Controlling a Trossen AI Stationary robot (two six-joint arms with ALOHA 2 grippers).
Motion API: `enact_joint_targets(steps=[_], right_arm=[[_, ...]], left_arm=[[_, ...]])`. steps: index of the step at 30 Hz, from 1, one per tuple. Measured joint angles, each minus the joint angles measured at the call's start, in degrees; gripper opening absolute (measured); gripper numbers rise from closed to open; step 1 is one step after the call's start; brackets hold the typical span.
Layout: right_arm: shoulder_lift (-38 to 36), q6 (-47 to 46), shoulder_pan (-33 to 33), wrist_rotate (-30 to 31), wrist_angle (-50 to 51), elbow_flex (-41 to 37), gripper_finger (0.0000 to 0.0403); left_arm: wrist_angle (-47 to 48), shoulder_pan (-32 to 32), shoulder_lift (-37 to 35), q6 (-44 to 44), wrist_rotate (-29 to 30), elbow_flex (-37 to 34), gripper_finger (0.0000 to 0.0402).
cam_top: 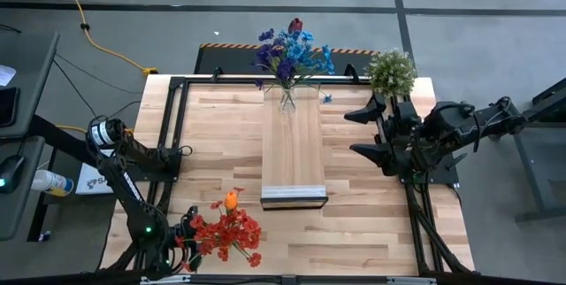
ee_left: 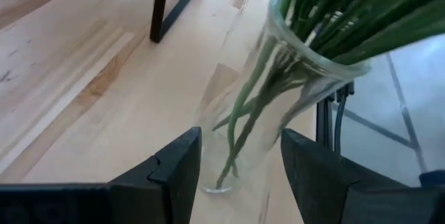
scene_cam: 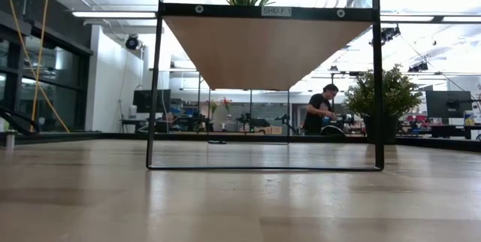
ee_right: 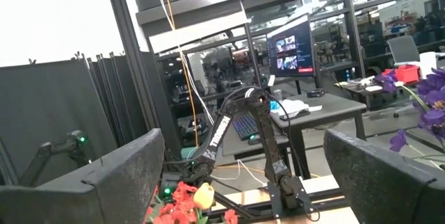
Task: Pick and place flowers into a vace then onto a shelf
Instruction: Put the transparent vase with the flowers on the shelf
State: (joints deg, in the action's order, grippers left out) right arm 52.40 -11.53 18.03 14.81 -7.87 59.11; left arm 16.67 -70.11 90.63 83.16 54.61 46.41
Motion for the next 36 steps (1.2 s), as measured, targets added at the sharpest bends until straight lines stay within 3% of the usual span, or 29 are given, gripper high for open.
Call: enact_joint_targets(steps=[16,28,36], right_arm=[[0.0,0.0,0.0,0.0,0.0,0.0,0.0381],[0.0,0.0,0.0,0.0,0.1,0.0,0.0381],[0.0,0.0,0.0,0.0,0.1,0.0,0.0381]], left_arm=[[1.3,0.0,0.0,0.9,0.0,0.0,0.0242],[1.5,0.0,0.0,0.7,-0.8,0.0,0.0393],[1.2,0.0,0.0,1.1,-5.8,0.0,0.0363]])
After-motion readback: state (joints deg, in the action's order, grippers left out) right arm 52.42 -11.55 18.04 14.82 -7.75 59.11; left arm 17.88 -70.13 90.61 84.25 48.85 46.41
